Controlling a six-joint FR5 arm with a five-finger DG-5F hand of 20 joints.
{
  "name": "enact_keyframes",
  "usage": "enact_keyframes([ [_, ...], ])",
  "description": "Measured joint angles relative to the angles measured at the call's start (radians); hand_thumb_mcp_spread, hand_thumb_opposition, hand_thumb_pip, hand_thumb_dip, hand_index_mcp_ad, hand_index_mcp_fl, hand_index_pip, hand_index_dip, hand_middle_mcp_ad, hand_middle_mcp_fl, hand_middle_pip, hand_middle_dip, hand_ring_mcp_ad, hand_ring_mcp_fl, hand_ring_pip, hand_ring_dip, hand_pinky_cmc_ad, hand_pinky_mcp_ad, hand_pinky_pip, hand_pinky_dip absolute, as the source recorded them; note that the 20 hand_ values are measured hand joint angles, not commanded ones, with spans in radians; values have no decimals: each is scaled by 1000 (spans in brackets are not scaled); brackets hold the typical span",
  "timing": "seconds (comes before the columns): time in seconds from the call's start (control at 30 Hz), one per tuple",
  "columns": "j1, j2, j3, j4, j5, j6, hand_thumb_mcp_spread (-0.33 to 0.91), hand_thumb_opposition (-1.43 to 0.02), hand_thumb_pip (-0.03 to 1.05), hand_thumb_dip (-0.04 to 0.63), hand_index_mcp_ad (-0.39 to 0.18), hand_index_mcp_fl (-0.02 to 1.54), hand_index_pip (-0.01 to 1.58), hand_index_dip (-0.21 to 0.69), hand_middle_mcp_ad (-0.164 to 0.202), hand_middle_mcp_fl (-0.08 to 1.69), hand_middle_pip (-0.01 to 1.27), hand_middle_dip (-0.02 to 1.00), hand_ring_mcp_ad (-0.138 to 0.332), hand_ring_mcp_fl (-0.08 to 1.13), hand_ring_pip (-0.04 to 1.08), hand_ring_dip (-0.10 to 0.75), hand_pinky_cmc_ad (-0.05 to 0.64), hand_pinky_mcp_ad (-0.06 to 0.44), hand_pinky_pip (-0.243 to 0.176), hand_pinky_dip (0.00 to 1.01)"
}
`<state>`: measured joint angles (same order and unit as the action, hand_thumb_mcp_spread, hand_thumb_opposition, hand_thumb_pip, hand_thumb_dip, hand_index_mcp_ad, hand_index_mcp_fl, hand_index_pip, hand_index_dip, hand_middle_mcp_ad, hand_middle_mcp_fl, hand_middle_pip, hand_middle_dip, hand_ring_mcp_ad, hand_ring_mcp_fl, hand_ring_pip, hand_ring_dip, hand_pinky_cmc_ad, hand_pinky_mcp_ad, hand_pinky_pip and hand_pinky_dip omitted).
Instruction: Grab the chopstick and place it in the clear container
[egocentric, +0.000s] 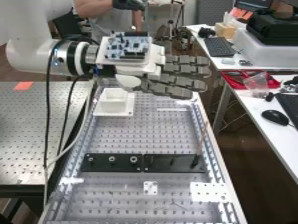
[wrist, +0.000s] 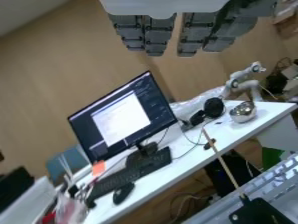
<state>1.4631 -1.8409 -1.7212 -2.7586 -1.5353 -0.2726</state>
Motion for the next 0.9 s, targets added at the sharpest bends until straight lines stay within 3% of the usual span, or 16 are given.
enact_keyframes([
  [0.1, -4, -29, -17, 82, 51, 62, 5, -38, 37, -14, 5, 0, 7, 12, 0, -12, 7, 24, 68, -2, 9, 14, 10, 49, -10, 7],
  [0.13, -5, -35, -21, 101, 64, 74, 38, -108, 140, -5, 2, 21, 7, 19, 2, 19, 14, 24, 70, -2, 12, 14, 14, 51, -10, 19],
  [0.17, -5, -44, -27, 128, 81, 92, 119, -222, 367, 16, 0, 87, 0, 31, 2, 101, 40, 47, 73, 0, 21, 14, 14, 51, -10, 44],
  [0.2, -6, -52, -33, 151, 100, 112, 195, -326, 494, 37, 0, 141, 16, 63, 2, 169, 72, 79, 86, 0, 17, 14, 12, 49, -12, 70],
  [0.33, -8, -76, -45, 206, 151, 184, 253, -536, 506, 87, 0, 227, 37, 183, 0, 216, 91, 255, 147, 2, 54, 14, 63, 99, -40, 201],
  [0.47, -13, -110, -54, 268, 210, 273, 253, -635, 670, 161, 0, 286, 38, 264, 3, 309, 99, 368, 180, 2, 70, 37, 129, 140, -91, 297],
  [0.57, -18, -134, -55, 303, 249, 329, 257, -696, 717, 183, 0, 290, 45, 265, 0, 344, 99, 405, 195, 0, 86, 52, 133, 166, -105, 319],
  [0.73, -27, -167, -43, 313, 276, 436, 272, -709, 780, 232, 0, 272, 213, 255, 0, 380, 145, 456, 199, 63, 87, 103, 145, 166, -105, 367],
  [0.9, -32, -226, -13, 308, 298, 610, 304, -742, 810, 279, 0, 253, 492, 187, 3, 408, 218, 494, 195, 133, 89, 161, 180, 187, -110, 384],
])
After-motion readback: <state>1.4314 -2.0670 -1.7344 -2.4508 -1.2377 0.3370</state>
